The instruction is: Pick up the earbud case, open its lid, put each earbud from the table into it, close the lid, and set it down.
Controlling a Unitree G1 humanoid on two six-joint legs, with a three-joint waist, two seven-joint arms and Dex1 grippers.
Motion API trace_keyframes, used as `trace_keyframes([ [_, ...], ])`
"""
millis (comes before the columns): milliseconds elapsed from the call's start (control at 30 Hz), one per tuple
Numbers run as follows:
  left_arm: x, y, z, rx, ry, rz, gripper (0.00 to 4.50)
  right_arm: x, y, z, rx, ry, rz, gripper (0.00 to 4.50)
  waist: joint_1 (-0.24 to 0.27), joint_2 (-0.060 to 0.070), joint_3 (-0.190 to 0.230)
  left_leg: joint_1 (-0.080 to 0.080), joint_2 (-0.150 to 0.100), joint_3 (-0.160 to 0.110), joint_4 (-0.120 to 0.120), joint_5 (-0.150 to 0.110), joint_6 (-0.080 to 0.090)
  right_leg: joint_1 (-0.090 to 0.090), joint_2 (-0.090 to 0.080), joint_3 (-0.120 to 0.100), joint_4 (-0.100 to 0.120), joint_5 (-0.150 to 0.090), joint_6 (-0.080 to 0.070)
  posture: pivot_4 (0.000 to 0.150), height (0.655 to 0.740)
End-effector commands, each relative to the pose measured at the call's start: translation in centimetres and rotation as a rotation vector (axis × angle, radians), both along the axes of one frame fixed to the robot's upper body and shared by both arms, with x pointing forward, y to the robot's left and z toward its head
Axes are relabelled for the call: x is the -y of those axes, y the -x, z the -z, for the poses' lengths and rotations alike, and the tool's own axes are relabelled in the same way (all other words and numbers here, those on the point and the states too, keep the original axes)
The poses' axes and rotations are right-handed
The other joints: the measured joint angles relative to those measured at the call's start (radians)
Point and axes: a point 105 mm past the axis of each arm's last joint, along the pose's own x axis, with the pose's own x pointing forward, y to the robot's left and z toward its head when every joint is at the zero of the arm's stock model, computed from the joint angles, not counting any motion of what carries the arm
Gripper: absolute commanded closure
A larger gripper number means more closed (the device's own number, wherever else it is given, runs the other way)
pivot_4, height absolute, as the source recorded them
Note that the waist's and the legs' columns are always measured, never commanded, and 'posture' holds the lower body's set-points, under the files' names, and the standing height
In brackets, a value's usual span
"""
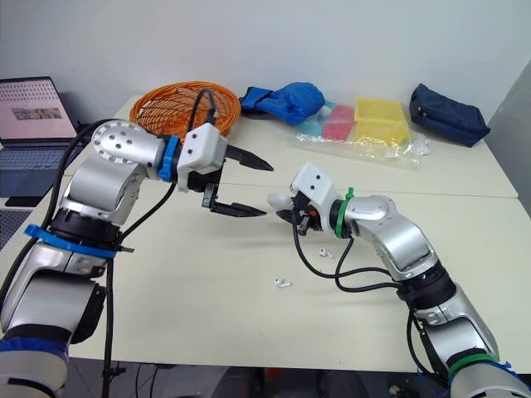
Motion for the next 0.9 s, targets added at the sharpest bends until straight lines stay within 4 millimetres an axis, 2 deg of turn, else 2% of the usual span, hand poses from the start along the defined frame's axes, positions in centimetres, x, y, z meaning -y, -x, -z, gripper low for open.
trace_keyframes([
  [33,0.6,-0.1,0.0,-0.002,-0.031,0.037,0.05,-0.5,0.4,-1.3,0.07,0.002,-0.031,3.68,0.0,0.0,0.0,0.0,0.0,0.0,0.0,0.0,0.0,0.0,0.0,0.0,0.0,0.0,0.0,0.15,0.74],
  [67,0.6,0.1,0.4,-0.021,-0.046,0.046,0.34,-0.5,0.4,-1.4,0.072,0.002,-0.028,3.68,0.0,0.0,0.0,0.0,0.0,0.0,0.0,0.0,0.0,0.0,0.0,0.0,0.0,0.0,0.0,0.15,0.74],
  [133,0.4,0.1,0.8,-0.041,-0.064,0.048,0.62,-0.4,0.5,-1.3,0.075,0.009,-0.026,3.68,-0.001,0.0,0.0,0.0,0.001,0.0,0.0,0.0,0.0,-0.001,0.001,0.0,0.0,0.0,0.0,0.15,0.74],
  [267,0.5,-1.1,1.5,0.008,-0.09,-0.01,1.89,-0.1,0.8,-1.2,0.079,0.024,-0.023,3.68,0.001,0.0,0.0,0.0,0.001,0.0,0.0,0.0,0.0,-0.001,0.001,0.0,0.0,0.0,-0.001,0.15,0.74],
  [633,1.4,-1.7,1.3,-0.001,-0.077,-0.008,1.89,-0.4,1.2,-1.5,0.114,0.063,-0.039,3.68,0.002,0.0,0.0,-0.001,0.001,0.0,0.002,0.0,0.0,-0.001,0.0,0.0,0.001,0.0,-0.001,0.15,0.74],
  [900,1.3,-1.8,1.2,0.003,-0.084,-0.003,1.89,-0.4,1.1,-1.3,0.116,0.073,-0.041,3.68,0.002,0.0,0.0,-0.001,0.0,0.0,0.003,0.0,0.0,0.0,0.0,0.0,0.002,0.0,-0.001,0.15,0.74],
])
